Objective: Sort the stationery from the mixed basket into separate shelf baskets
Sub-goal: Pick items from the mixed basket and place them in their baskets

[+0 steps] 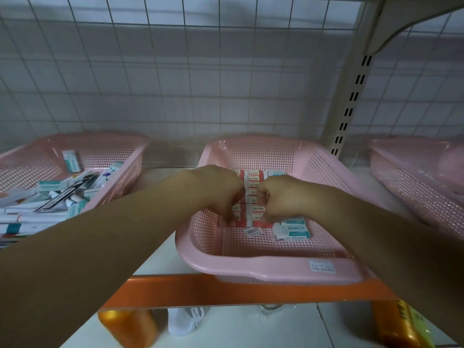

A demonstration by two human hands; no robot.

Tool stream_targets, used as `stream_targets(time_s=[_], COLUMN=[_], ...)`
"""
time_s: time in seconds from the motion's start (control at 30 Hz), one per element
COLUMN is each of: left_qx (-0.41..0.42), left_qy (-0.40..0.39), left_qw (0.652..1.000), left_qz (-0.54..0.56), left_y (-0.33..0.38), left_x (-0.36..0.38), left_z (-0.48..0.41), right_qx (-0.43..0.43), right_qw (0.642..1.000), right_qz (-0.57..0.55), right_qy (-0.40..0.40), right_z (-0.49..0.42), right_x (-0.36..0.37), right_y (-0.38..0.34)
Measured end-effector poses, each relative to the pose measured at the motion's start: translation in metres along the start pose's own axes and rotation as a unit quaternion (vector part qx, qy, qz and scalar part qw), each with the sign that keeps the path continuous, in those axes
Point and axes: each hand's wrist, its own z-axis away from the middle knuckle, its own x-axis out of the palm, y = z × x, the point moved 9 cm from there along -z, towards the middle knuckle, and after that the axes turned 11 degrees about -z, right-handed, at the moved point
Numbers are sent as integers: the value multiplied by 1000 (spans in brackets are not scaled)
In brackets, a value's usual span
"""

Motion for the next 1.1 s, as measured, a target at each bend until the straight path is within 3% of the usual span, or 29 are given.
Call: stream_targets(time_s=[0.13,0.3,0.47,0.63,0.9,1.1], left_qx=[-20,-133,-214,-283,-332,-285], left_qy=[102,187,192,147,94,118], left_qw=[994,972,958,947,936,940], left_qz=[-22,-41,-1,26,70,148], left_y=[-15,-78,-152,-215,-281,-296], left_x=[-22,-25,0,49,133,170], left_z=[15,61,133,205,270,272], right_qx=[-46,-134,-263,-353,-310,-216], right_qw=[995,976,950,917,944,970], right_qz=[41,83,66,49,78,86], right_qy=[84,148,156,176,85,68], right_z=[2,-4,-21,-41,-101,-135], right_x=[-27,-51,-53,-35,28,70], right_y=[-21,-74,-158,-238,-305,-325])
